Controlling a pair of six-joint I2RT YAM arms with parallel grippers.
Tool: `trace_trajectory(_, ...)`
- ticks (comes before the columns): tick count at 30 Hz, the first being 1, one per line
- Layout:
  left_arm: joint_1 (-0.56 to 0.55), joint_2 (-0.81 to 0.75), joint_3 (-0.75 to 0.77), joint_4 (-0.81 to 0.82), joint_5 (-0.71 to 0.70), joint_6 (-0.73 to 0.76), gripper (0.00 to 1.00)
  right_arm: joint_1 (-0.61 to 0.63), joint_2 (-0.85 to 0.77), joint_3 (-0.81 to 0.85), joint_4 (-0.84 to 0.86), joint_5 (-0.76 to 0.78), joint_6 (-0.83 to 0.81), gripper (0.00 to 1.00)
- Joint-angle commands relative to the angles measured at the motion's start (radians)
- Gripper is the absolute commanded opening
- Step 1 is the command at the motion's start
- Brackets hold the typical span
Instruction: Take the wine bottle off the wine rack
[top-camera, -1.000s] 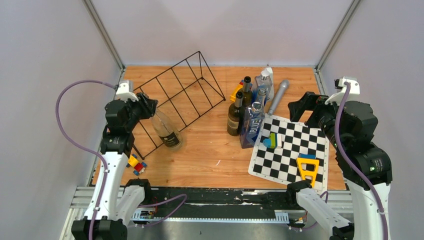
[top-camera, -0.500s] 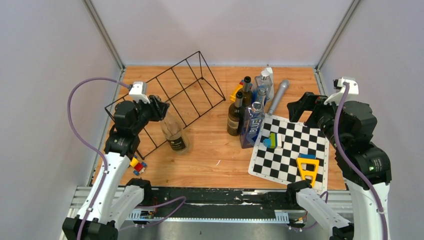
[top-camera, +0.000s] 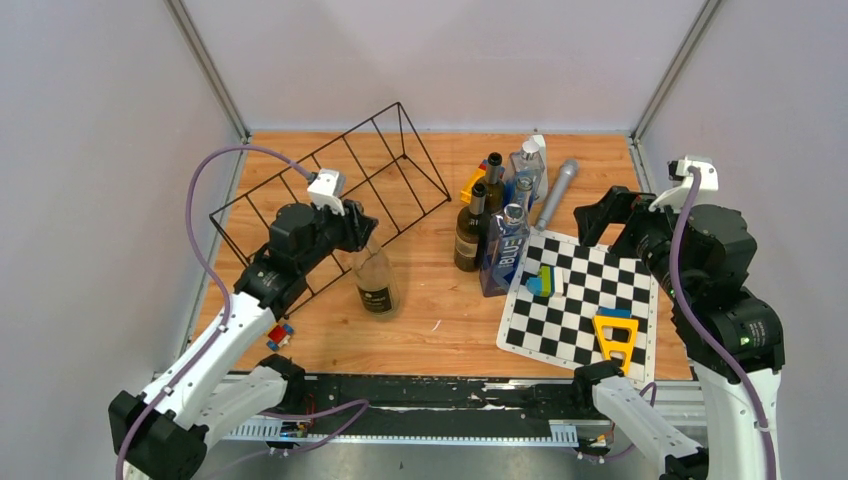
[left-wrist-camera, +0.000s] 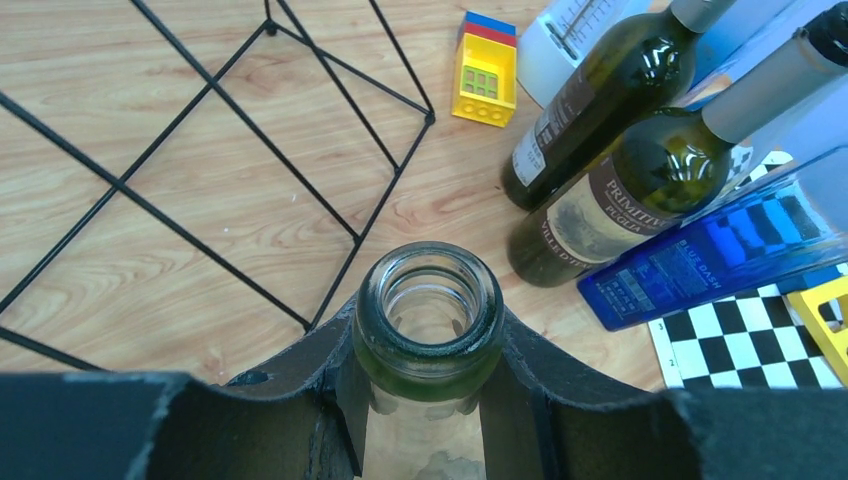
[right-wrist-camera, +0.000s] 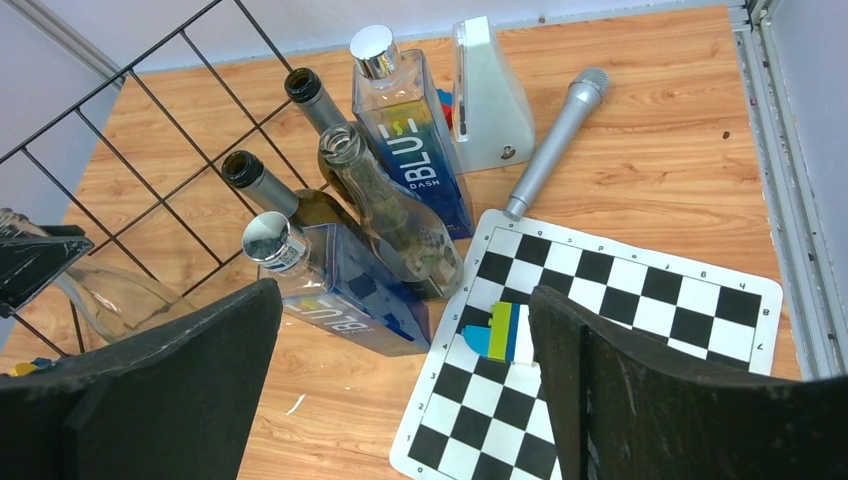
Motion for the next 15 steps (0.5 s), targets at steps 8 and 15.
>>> trace_trajectory(8,-0.207,0.063,0.098,0.305,-0.113,0.047,0.00,-0.005,-0.020,-0.012,0.074,-0.181,-0.023,0.95)
trace_trajectory(15,-0.346,0.140,0.109,0.378,-0.188,0.103,0.00,-0.005,-0.035,-0.024,0.091,-0.259,-0.046,0.95)
